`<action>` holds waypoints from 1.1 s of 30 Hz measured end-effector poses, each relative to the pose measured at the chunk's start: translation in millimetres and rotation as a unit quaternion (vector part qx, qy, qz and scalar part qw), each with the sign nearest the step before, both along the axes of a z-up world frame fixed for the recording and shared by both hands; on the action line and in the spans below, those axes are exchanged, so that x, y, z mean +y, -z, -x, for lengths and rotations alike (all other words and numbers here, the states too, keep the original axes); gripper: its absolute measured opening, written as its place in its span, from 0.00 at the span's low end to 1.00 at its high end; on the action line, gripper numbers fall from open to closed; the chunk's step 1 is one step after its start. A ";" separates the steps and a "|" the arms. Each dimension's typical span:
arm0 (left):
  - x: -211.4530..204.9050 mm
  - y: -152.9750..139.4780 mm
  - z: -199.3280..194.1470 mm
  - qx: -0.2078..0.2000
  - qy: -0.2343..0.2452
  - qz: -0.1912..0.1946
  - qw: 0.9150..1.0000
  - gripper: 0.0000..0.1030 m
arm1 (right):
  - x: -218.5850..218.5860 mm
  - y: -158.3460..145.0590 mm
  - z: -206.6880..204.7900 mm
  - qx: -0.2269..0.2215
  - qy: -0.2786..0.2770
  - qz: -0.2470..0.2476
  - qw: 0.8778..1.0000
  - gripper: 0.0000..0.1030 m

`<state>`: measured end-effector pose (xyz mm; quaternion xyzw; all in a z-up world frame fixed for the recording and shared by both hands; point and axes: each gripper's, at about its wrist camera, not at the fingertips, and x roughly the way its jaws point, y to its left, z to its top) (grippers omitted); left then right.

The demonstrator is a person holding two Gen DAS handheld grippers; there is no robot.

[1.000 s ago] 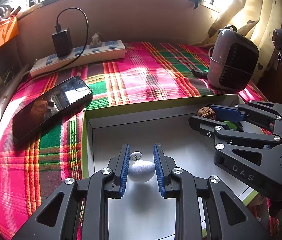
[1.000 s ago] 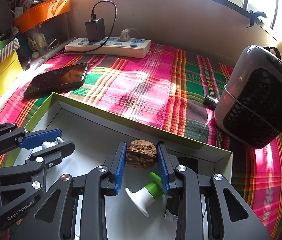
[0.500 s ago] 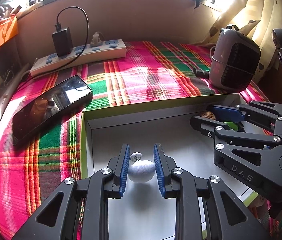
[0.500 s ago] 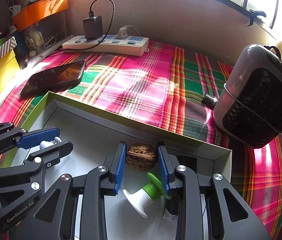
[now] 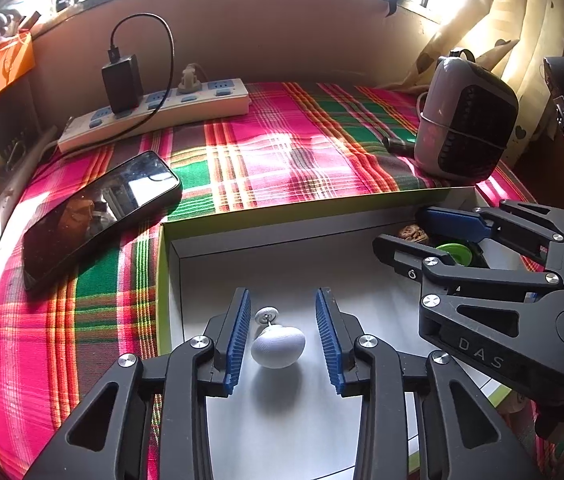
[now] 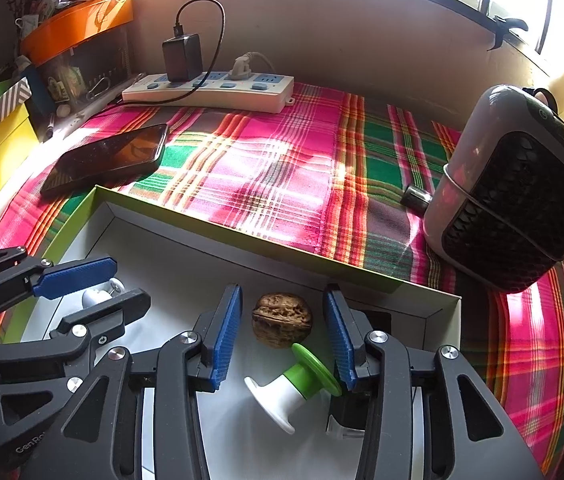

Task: Organize objects
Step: 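Open left gripper to drop knob in tray while right gripper releases walnut, then withdraw both open grippers from the tray toward the remaining objects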

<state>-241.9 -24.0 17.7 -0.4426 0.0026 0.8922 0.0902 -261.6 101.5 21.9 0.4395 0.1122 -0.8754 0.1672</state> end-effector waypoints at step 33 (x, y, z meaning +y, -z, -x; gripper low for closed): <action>-7.2 -24.7 -48.2 0.029 -0.021 -0.003 0.999 0.40 | 17.7 -29.0 -44.2 0.031 0.024 0.035 0.999 0.45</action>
